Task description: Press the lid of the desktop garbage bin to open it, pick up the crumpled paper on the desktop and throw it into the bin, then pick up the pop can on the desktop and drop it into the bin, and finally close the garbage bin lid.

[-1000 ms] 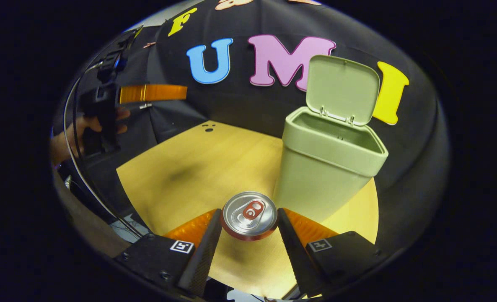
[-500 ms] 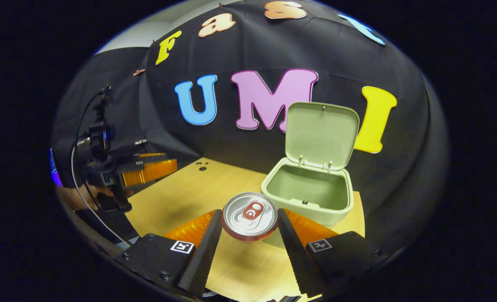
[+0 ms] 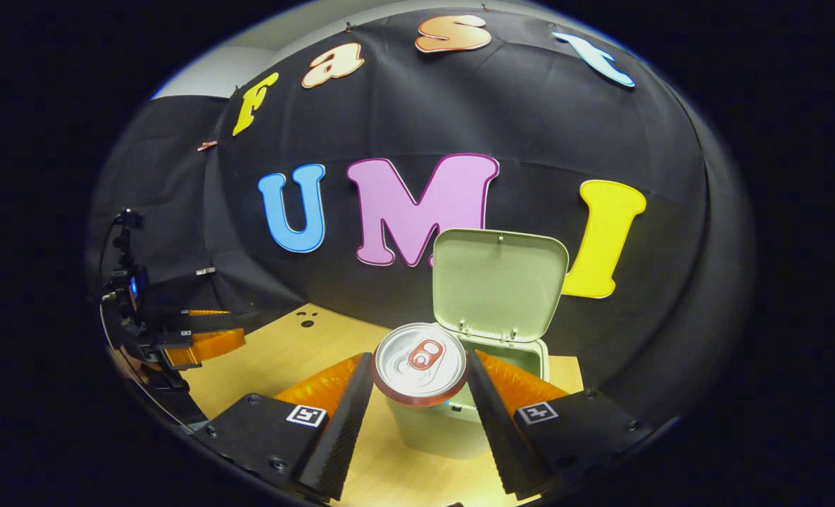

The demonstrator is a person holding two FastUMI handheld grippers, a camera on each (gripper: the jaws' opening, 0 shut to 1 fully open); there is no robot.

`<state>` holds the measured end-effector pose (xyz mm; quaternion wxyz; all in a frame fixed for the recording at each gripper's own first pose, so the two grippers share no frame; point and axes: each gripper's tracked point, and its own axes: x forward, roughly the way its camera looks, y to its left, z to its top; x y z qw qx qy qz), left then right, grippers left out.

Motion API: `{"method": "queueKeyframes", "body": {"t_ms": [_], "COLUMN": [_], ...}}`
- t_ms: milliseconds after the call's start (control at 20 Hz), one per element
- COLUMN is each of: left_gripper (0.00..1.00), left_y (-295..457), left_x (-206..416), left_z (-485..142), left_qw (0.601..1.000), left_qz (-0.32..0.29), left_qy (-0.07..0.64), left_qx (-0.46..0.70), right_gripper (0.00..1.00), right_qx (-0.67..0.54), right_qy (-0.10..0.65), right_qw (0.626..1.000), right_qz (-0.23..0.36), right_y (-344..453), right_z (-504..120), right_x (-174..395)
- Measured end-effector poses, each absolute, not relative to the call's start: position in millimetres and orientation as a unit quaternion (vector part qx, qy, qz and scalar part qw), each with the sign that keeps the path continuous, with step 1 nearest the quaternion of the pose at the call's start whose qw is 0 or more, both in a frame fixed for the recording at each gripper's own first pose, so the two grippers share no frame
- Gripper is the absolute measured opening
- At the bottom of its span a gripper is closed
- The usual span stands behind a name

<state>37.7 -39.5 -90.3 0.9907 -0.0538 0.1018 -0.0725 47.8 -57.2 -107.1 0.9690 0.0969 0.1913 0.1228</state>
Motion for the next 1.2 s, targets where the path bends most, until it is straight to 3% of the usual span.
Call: {"method": "queueKeyframes", "body": {"t_ms": [1200], "left_gripper": [0.95], "left_y": [-19], "left_x": [64], "left_z": [-98], "left_qw": [0.991], "left_qz": [-0.058], "left_qy": [0.104], "left_qx": [-0.068], "right_gripper": [0.83], "right_qx": [0.089], "right_qy": [0.314], "right_qw": [0.938], "right_qz": [0.12], "right_y": [-37], "right_z": [-211], "right_x": [101]}}
